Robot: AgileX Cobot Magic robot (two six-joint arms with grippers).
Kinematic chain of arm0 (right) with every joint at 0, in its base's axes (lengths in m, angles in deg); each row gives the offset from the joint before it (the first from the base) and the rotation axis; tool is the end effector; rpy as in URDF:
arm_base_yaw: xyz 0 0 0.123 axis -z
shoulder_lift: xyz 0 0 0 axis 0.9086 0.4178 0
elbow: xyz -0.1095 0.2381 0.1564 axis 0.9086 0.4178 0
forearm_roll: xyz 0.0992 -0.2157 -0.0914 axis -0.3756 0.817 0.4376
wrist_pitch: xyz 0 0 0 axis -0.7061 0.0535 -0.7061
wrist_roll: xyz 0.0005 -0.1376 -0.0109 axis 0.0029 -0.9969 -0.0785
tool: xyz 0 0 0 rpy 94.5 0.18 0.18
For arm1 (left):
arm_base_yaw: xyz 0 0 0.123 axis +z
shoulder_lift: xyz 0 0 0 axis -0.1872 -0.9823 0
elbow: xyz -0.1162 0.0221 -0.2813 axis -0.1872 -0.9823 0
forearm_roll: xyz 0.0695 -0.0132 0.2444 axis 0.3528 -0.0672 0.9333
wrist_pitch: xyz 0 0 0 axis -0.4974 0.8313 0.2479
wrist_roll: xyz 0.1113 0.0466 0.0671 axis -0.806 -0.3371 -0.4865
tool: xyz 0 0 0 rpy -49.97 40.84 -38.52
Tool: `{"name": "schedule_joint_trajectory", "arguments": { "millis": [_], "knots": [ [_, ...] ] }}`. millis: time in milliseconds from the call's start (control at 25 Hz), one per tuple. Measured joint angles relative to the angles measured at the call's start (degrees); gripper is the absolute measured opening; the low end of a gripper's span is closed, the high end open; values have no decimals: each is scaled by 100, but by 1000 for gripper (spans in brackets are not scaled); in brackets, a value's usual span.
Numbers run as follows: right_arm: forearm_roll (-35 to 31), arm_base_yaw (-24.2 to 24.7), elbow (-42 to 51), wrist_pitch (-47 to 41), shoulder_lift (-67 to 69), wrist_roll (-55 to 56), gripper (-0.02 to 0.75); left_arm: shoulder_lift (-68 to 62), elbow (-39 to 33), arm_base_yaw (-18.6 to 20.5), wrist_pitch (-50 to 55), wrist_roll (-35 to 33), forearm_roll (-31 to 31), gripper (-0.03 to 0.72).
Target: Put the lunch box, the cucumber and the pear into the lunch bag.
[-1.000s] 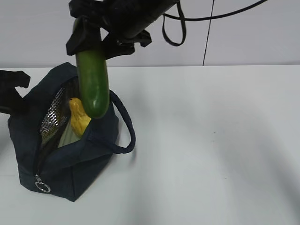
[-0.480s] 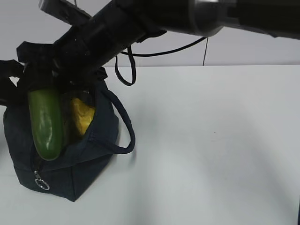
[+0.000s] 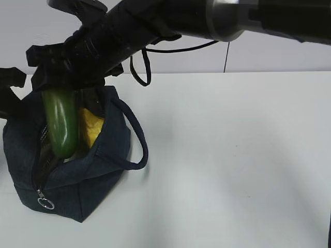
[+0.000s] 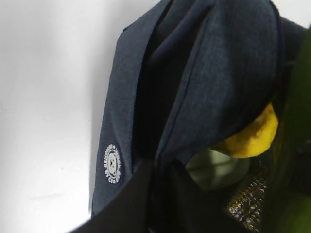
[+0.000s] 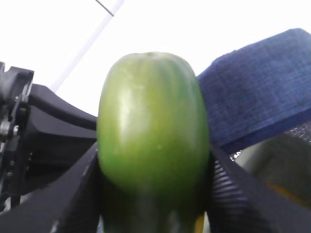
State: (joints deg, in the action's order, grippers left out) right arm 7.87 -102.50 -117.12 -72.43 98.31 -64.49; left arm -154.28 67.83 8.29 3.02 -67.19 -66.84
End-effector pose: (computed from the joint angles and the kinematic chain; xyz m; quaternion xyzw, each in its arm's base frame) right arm 0.3946 0.3777 0.2724 -0.2572 0.8449 0.3759 0.2805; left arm 0.2919 -0.0528 0.2551 -0.0031 0.9613 -0.1612 0.2234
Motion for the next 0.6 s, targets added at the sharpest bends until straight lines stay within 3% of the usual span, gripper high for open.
{"name": "schedule_joint_trajectory", "arguments": {
  "millis": [600],
  "knots": [
    [180, 0, 0, -16, 0, -319, 493, 0, 0, 0, -6, 0, -49, 17]
  ]
}}
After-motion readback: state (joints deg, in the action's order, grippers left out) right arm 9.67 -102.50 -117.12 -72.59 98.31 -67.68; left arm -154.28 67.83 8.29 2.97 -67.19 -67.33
